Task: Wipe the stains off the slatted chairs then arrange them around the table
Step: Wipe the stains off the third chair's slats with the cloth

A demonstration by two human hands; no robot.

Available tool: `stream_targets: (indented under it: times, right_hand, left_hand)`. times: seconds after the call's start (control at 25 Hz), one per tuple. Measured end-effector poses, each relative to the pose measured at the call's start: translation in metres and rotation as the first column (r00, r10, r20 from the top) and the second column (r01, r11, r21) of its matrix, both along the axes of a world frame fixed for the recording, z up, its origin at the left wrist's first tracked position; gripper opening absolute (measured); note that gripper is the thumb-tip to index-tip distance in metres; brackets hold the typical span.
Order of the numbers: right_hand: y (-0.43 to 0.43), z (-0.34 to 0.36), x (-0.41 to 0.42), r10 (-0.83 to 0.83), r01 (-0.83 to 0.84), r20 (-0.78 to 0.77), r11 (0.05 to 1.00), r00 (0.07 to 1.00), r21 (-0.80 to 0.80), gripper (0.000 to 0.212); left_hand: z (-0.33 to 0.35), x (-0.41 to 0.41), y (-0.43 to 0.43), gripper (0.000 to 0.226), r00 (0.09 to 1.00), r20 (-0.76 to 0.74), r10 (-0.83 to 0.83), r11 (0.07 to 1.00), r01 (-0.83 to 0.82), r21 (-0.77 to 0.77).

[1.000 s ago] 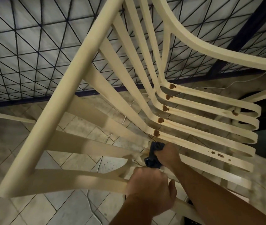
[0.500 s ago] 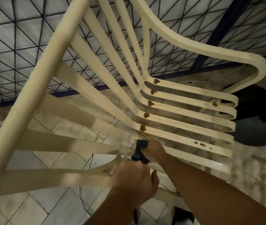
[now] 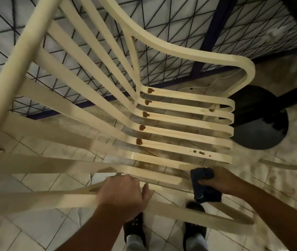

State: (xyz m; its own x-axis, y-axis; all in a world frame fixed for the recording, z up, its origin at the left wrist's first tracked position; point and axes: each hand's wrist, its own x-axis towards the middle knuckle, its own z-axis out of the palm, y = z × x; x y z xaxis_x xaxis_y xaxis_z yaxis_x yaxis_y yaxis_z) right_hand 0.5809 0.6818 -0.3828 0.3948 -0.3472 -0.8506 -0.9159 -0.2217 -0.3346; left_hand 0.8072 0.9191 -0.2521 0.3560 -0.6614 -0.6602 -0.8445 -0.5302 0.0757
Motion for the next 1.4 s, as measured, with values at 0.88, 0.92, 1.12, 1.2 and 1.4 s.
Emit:
stream_targets:
  times: [0.88, 0.92, 1.12, 1.2, 1.4]
  right_hand:
    - [-0.009, -0.059, 0.077, 0.091, -0.045, 0.098, 0.917, 0.991, -0.396, 0.034]
    - [-0.004, -0.061, 0.089, 0.09, -0.045, 0.108, 0.93, 0.99, -0.365, 0.033]
    - [0.028, -0.066, 0.14, 0.045, -0.007, 0.161, 0.974, 0.986, -0.227, 0.025]
    - [0.036, -0.067, 0.16, 0.044, -0.015, 0.139, 0.979, 0.989, -0.202, 0.025]
    - [0.049, -0.067, 0.196, -0.008, 0.006, 0.065, 1.0, 0.998, 0.024, 0.022]
  left_hand:
    - [-0.002, -0.004, 0.001, 0.06, 0.996, 0.089, -0.017, 1.0, 0.018, -0.002]
    - [-0.002, -0.004, 0.0, 0.061, 0.995, 0.099, -0.028, 1.0, 0.028, 0.002]
    - [-0.002, -0.001, -0.001, 0.064, 0.997, 0.068, -0.034, 0.999, 0.031, 0.033]
    - [-0.003, -0.001, -0.001, 0.062, 0.997, 0.068, -0.029, 0.999, 0.027, 0.027]
    - [-0.003, -0.001, -0.001, 0.061, 0.997, 0.067, -0.032, 0.999, 0.029, 0.046]
